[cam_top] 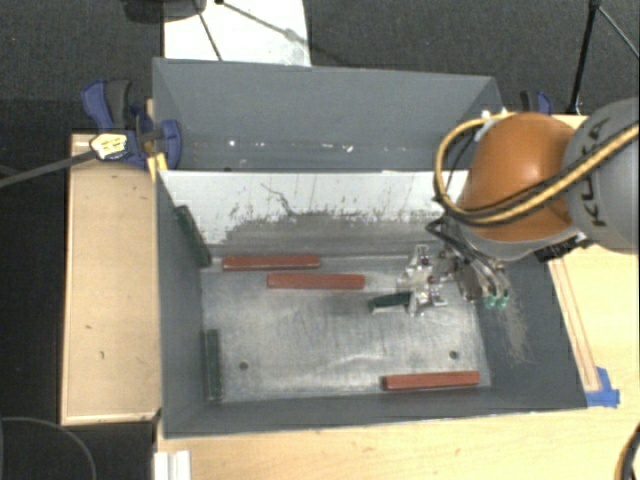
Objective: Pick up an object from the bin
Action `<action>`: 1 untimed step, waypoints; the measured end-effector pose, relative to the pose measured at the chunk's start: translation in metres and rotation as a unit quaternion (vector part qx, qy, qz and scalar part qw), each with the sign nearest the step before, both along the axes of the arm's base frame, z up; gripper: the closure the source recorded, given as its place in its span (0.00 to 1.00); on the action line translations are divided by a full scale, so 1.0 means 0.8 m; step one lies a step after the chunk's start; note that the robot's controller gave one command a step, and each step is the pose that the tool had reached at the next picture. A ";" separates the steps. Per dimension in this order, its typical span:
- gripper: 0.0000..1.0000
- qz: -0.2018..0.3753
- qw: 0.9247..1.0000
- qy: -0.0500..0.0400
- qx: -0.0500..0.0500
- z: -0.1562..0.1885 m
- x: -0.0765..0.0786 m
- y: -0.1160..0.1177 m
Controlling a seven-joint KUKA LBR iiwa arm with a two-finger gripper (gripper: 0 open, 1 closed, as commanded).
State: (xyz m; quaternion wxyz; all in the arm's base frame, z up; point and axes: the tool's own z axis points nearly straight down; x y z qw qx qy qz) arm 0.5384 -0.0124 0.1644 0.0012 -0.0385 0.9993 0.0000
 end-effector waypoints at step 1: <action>1.00 -0.001 1.000 0.003 0.000 0.046 -0.003 0.000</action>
Offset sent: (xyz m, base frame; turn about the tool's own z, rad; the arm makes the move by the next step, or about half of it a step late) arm 0.0002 0.0068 0.0835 -0.0261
